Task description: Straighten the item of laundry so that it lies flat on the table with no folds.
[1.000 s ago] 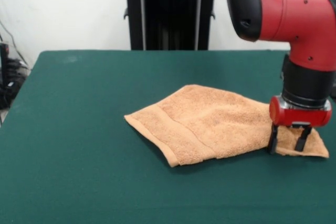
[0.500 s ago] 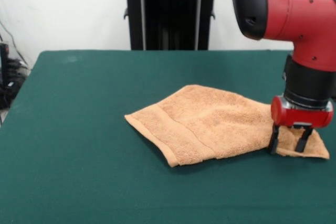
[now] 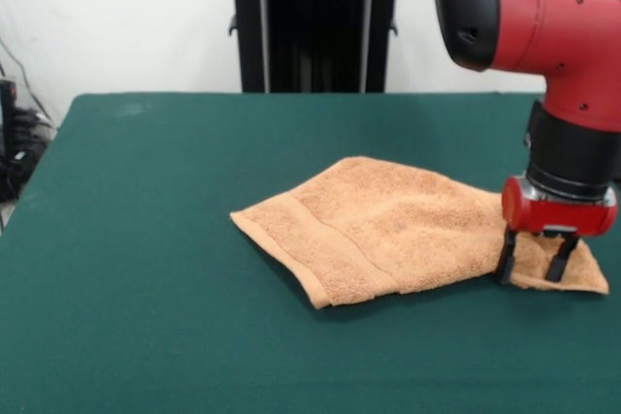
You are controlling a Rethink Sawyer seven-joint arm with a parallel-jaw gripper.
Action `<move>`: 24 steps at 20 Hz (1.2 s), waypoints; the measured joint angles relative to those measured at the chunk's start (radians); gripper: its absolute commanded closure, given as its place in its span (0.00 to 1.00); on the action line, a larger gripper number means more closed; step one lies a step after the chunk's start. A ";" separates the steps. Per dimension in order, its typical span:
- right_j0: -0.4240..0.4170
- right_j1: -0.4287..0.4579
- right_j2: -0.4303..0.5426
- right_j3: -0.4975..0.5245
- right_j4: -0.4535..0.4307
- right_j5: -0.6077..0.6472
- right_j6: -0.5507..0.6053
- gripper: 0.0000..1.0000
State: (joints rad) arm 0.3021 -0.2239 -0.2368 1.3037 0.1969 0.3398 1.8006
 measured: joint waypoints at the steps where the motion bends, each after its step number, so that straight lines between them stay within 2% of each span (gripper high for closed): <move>1: 0.001 0.001 -0.001 -0.001 0.001 0.000 0.000 0.00; 24: 0.012 0.019 -0.028 -0.015 0.061 0.000 0.000 0.00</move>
State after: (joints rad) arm 0.3143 -0.2046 -0.2649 1.2883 0.2580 0.3394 1.8006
